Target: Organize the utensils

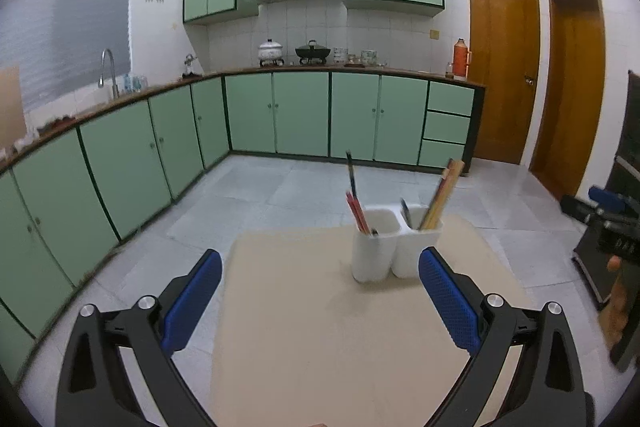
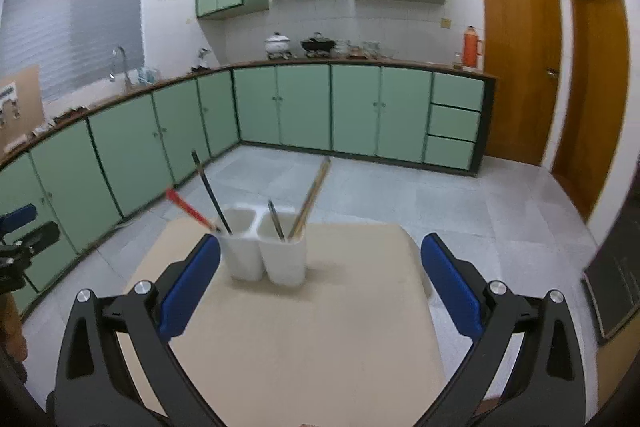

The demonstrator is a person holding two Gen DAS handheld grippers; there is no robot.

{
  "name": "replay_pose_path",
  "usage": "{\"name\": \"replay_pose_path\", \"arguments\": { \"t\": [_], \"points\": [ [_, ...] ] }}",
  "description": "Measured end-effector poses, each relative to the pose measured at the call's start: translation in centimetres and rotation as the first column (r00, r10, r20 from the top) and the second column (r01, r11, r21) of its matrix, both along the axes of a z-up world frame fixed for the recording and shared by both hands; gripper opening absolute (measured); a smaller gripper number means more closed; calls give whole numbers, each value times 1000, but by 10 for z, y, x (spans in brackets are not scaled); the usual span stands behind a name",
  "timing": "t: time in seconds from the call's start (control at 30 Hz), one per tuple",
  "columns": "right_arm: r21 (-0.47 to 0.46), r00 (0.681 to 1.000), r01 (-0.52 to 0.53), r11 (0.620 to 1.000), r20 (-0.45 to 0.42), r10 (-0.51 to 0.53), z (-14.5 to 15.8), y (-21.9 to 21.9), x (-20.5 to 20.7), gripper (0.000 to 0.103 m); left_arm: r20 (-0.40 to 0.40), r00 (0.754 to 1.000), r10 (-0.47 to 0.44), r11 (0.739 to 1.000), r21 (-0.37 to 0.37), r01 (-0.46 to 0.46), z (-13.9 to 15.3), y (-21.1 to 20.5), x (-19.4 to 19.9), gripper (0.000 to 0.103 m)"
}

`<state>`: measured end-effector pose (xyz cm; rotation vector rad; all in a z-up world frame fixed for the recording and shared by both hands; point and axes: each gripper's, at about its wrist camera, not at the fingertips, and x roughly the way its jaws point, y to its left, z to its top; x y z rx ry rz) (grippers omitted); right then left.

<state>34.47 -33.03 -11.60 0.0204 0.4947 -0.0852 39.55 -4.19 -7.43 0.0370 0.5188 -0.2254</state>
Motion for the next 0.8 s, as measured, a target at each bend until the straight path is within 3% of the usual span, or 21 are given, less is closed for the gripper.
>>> {"name": "replay_pose_path", "arguments": {
  "t": [0.13,0.27,0.43,0.8],
  "points": [
    [-19,999,39,999,6,-39,-14,17,-36,98,-19,999,31,999,-32,-31,-11,7,-35,97],
    [53,1000,2,999,-2,-2,-25,27,-73,98,-32,999,37,998,-50,-38,-19,14,-71,97],
    [21,999,-11,1000,43,10,-29,48,-126,98,-32,996,79,996,-35,-80,-22,26,-118,97],
    [21,997,-43,999,62,42,-25,78,-221,97,-2,984,179,983,-32,-178,-3,48,-217,97]
  ]
}}
